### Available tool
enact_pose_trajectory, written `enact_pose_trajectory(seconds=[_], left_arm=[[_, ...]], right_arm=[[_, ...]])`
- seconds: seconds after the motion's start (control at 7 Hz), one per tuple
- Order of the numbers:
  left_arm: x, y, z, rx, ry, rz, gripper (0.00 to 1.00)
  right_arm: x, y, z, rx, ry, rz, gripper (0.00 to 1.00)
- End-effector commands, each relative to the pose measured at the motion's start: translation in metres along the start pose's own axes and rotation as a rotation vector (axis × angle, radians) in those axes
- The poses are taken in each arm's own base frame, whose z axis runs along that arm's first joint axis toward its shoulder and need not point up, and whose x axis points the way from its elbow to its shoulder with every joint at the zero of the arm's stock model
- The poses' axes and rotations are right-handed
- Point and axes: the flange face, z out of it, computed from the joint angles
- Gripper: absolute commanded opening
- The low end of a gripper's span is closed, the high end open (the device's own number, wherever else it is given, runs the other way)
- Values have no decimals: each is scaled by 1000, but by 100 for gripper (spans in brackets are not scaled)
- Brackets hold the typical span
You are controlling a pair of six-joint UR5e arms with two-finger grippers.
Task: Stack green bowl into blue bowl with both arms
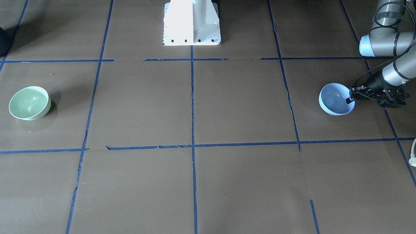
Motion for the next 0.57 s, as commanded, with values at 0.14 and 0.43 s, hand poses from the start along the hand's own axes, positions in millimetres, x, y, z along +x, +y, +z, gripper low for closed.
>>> enact_pose_trajectory(seconds=[0.14, 0.43], left_arm=[[84, -11, -39, -32, 92, -106, 0], [199, -47, -27, -22, 131, -201, 0]], right_arm=[[0, 0, 0, 0, -2, 0, 100], [1, 2, 2, -3, -10, 2, 100]])
